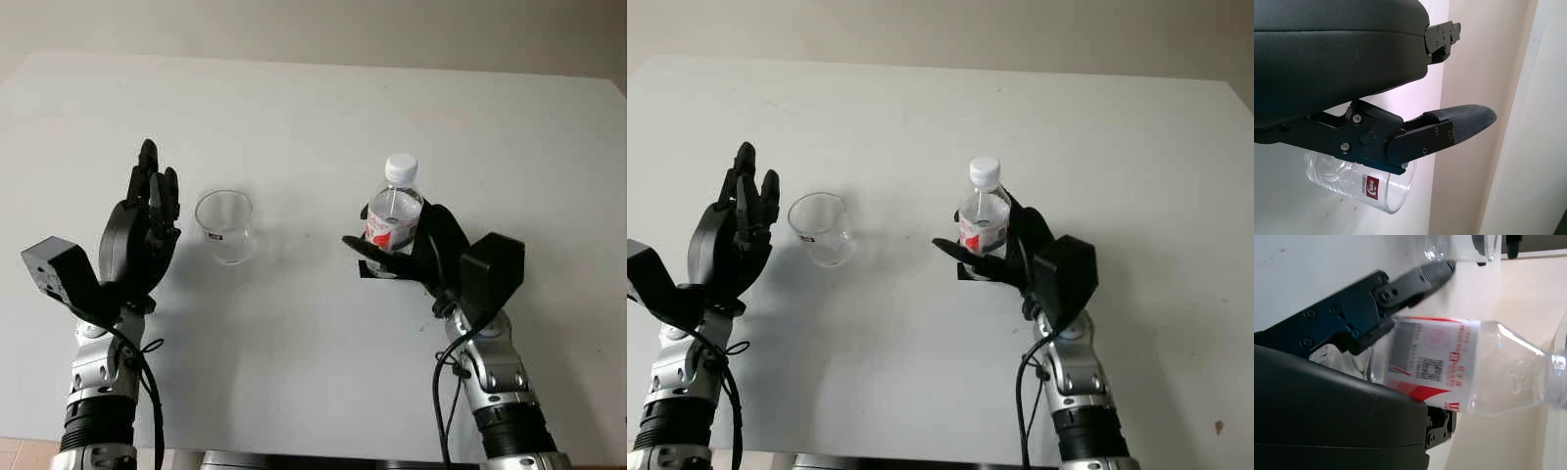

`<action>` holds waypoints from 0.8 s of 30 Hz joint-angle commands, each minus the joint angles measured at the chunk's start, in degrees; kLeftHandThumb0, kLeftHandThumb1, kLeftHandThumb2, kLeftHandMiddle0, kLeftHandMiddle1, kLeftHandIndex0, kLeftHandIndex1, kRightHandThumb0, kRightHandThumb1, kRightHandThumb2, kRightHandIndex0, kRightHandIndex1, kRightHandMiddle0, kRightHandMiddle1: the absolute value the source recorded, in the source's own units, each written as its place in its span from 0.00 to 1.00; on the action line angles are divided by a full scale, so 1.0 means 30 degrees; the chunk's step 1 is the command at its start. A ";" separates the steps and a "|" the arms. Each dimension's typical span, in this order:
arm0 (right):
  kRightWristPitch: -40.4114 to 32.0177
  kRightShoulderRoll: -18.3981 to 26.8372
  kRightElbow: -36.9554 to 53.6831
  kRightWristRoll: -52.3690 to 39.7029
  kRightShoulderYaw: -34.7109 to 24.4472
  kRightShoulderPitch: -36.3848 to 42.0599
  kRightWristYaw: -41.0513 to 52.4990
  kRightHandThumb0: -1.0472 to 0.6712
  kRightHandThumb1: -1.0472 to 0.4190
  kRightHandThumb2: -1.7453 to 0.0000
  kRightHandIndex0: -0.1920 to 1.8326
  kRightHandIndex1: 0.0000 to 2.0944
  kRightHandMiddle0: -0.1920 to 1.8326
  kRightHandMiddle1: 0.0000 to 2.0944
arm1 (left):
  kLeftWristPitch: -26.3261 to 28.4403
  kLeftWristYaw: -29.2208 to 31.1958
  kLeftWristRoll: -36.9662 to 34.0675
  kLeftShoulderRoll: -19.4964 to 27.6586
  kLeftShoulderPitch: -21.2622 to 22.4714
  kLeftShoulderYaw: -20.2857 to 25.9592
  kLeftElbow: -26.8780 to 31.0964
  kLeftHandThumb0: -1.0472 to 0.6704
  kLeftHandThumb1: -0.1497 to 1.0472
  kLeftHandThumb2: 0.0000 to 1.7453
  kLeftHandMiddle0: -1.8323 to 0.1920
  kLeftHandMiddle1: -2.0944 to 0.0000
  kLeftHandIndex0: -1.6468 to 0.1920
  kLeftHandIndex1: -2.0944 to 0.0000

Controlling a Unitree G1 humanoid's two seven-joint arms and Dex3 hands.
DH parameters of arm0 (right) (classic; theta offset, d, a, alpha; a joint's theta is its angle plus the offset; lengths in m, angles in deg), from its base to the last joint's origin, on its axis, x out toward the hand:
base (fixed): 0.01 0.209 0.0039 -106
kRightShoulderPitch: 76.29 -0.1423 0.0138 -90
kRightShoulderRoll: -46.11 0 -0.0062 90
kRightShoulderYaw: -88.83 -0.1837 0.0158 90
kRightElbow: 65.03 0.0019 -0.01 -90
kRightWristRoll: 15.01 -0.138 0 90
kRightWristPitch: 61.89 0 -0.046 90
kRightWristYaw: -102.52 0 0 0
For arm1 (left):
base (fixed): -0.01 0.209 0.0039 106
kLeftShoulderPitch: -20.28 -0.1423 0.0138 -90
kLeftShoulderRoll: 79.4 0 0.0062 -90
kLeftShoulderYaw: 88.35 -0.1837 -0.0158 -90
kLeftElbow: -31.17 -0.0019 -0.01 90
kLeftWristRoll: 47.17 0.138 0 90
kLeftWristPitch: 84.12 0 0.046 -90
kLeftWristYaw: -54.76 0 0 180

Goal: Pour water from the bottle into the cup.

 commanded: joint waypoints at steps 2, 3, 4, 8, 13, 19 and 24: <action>0.0218 0.0404 -0.0112 0.0189 0.0168 0.0916 0.0334 0.30 0.03 0.97 0.02 0.61 0.00 0.64 | 0.0013 -0.0019 -0.0009 0.0110 0.0127 0.0044 0.0241 0.16 1.00 0.39 1.00 1.00 1.00 1.00; 0.0156 0.0450 0.0051 0.0150 0.0203 0.1096 0.0475 0.29 0.03 0.97 0.05 0.44 0.01 0.52 | -0.0007 0.0005 -0.0018 0.0112 0.0124 0.0048 0.0233 0.16 1.00 0.39 1.00 1.00 1.00 1.00; 0.0167 0.0486 0.0167 0.0082 0.0215 0.1254 0.0626 0.28 0.04 0.97 0.07 0.29 0.02 0.40 | -0.0027 0.0012 -0.0001 0.0128 0.0128 0.0047 0.0220 0.17 1.00 0.39 1.00 1.00 1.00 1.00; 0.0194 0.0590 0.0639 -0.0327 0.0144 0.1838 0.1259 0.22 0.06 0.97 0.04 0.03 0.01 0.11 | 0.0055 0.0063 -0.0044 0.0194 0.0139 0.0075 0.0223 0.17 1.00 0.39 1.00 1.00 1.00 1.00; 0.0448 0.0193 0.1061 -0.2034 -0.0216 0.2417 0.2291 0.18 0.08 0.97 0.00 0.00 0.00 0.00 | -0.0028 0.0146 -0.0046 0.0205 0.0145 0.0081 0.0169 0.17 1.00 0.39 1.00 1.00 1.00 1.00; 0.2101 -0.0317 0.0420 -0.2450 -0.0222 0.2945 0.2373 0.10 0.08 0.97 0.00 0.00 0.00 0.00 | -0.0003 -0.0018 0.0071 0.0142 0.0129 -0.0004 0.0260 0.17 1.00 0.39 1.00 1.00 1.00 1.00; 0.2870 -0.0680 -0.0166 -0.2413 -0.0546 0.2914 0.1546 0.07 0.07 0.97 0.00 0.00 0.00 0.00 | 0.0087 -0.0009 -0.0075 0.0102 0.0175 0.0041 0.0221 0.17 1.00 0.39 1.00 1.00 1.00 1.00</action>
